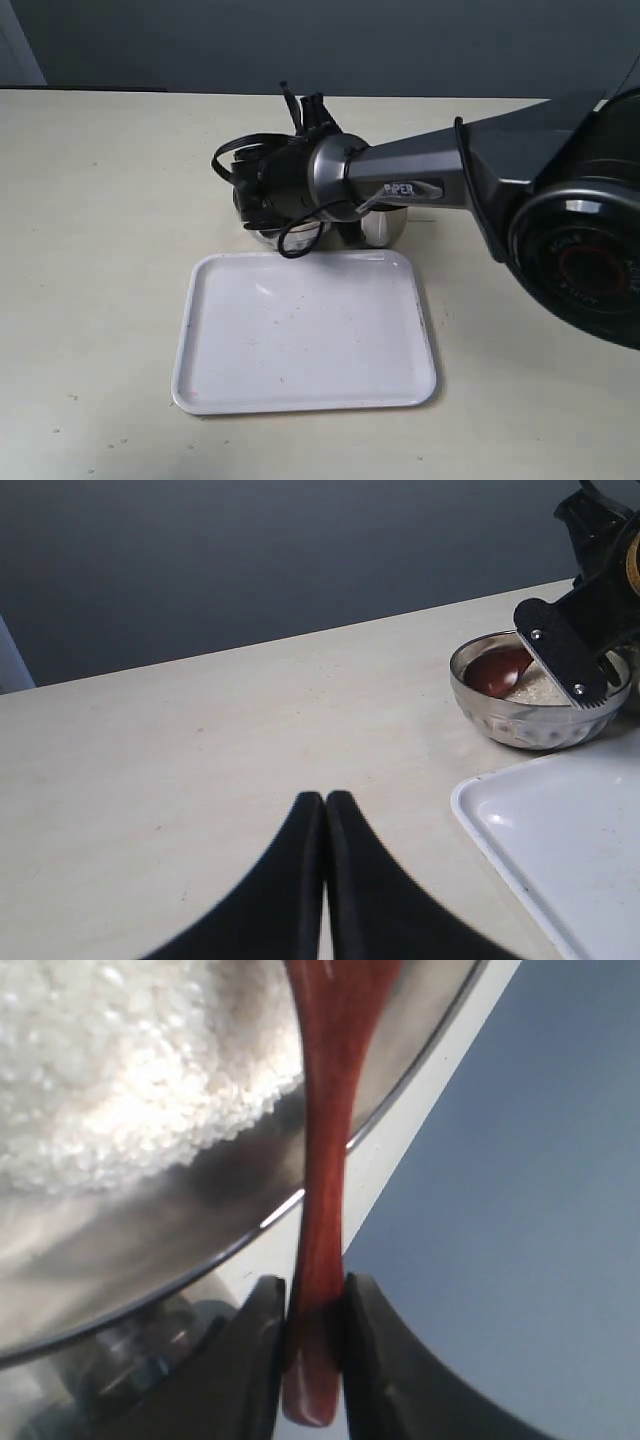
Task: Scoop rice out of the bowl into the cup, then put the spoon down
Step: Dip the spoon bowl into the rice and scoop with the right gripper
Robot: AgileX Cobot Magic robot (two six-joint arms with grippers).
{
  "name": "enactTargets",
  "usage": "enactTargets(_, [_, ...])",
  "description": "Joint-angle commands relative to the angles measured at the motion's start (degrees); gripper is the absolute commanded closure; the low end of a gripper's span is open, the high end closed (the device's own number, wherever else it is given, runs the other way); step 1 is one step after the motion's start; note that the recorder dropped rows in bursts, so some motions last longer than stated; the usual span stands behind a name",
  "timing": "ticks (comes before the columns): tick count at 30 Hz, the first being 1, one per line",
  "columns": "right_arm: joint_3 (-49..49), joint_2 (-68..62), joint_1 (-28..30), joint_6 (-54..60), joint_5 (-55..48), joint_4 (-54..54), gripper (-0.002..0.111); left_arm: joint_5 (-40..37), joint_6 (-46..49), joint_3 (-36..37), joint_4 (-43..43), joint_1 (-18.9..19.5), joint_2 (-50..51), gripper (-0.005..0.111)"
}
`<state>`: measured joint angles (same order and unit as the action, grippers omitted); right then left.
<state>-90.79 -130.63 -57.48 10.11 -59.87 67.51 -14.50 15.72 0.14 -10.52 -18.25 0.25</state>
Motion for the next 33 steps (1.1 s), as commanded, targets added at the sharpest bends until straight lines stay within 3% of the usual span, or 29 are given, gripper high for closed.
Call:
enactTargets(1, [-0.3, 0.1, 0.4, 0.6, 1.0, -0.6, 0.109, 0.8, -0.2, -0.1, 0.1, -0.3, -0.2, 0.106])
enactTargets(33, [-0.3, 2.0, 2.2, 6.3, 2.0, -6.1, 0.109, 0.8, -0.2, -0.1, 0.1, -0.3, -0.2, 0.106])
